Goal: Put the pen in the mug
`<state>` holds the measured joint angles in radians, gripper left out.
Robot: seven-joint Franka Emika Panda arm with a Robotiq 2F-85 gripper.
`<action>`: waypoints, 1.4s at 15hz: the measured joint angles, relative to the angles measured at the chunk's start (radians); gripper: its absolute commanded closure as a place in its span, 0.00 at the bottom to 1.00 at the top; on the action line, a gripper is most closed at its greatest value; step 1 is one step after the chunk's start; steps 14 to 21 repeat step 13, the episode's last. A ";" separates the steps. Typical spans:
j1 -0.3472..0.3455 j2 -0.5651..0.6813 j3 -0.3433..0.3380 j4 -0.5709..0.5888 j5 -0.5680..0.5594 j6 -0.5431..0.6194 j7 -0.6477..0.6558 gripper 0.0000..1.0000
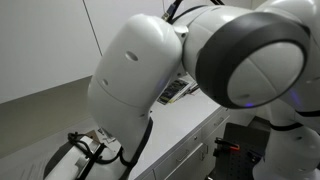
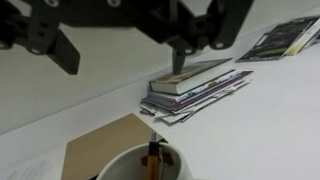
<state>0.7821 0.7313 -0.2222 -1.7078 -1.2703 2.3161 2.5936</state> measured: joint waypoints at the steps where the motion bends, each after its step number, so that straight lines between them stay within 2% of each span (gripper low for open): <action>1: -0.043 -0.022 0.038 -0.008 -0.003 0.000 -0.003 0.00; 6: -0.214 -0.094 0.187 -0.043 -0.018 0.000 -0.017 0.00; 13: -0.345 -0.139 0.320 -0.087 -0.022 0.010 -0.021 0.00; 21: -0.345 -0.139 0.320 -0.087 -0.022 0.010 -0.021 0.00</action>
